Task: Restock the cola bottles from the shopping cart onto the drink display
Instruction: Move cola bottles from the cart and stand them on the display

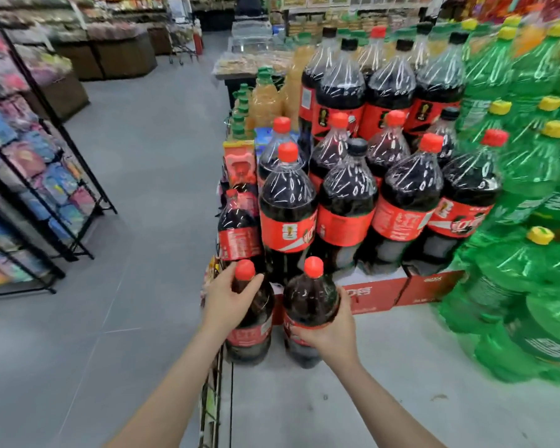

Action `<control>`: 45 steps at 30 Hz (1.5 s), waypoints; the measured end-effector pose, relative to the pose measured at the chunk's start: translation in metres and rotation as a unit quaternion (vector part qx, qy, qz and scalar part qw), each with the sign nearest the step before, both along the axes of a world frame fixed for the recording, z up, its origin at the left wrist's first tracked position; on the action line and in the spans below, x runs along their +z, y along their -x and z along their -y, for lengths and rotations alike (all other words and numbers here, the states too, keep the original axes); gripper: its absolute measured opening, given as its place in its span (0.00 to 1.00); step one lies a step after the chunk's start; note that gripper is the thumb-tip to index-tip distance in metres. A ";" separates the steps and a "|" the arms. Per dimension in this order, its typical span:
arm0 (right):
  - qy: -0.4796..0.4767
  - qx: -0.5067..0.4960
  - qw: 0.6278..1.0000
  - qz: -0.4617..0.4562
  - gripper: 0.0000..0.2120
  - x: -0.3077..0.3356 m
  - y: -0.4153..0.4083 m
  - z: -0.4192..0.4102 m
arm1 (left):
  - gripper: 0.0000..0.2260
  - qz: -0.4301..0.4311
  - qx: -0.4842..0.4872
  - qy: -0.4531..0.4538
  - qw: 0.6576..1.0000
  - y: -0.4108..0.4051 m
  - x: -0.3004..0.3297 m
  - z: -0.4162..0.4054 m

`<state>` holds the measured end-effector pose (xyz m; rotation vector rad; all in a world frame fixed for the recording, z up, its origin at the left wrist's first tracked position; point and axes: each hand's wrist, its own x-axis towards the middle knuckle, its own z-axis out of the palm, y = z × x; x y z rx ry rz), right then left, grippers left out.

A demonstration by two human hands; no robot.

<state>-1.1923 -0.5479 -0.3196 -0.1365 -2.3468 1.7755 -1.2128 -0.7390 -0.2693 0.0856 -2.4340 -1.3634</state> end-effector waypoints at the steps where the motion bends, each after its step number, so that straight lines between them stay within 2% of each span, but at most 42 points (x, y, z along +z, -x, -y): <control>1: 0.006 -0.002 1.000 -0.002 0.40 -0.001 0.004 0.004 | 0.07 -0.004 0.008 0.000 1.000 0.002 -0.003 0.000; 6: 0.037 0.013 0.999 -0.016 0.44 -0.012 0.009 0.017 | 0.03 -0.013 0.008 0.002 1.000 0.011 -0.003 0.004; 10: 0.051 0.038 0.998 -0.013 0.45 -0.014 0.009 0.019 | 0.07 0.010 -0.005 -0.015 1.000 0.015 -0.002 0.010; 13: 0.069 0.036 0.997 0.019 0.45 -0.018 0.008 0.017 | 0.04 0.000 0.006 -0.034 0.999 0.013 -0.005 0.012; 18: 0.082 0.030 0.994 0.062 0.46 -0.019 0.006 0.024 | 0.08 -0.036 0.054 -0.075 0.995 0.008 -0.010 0.026; 25: 0.084 0.055 0.992 0.077 0.49 -0.020 0.007 0.030 | 0.06 -0.010 0.028 -0.052 0.998 0.010 -0.006 0.027; 32: 0.086 0.025 0.994 0.058 0.42 -0.010 0.004 0.016 | 0.06 -0.004 -0.038 0.006 0.999 0.008 -0.003 0.006; 39: 0.083 0.060 0.994 0.026 0.35 -0.009 0.002 0.024 | 0.03 0.020 -0.033 -0.036 0.999 0.013 -0.003 0.023; 42: 0.089 0.072 0.993 0.022 0.29 -0.006 0.001 0.029 | 0.03 0.020 -0.011 -0.054 0.998 0.010 -0.003 0.034; 45: 0.076 0.077 0.994 0.030 0.31 -0.008 0.002 0.029 | 0.04 0.026 -0.022 -0.048 0.998 0.007 -0.001 0.037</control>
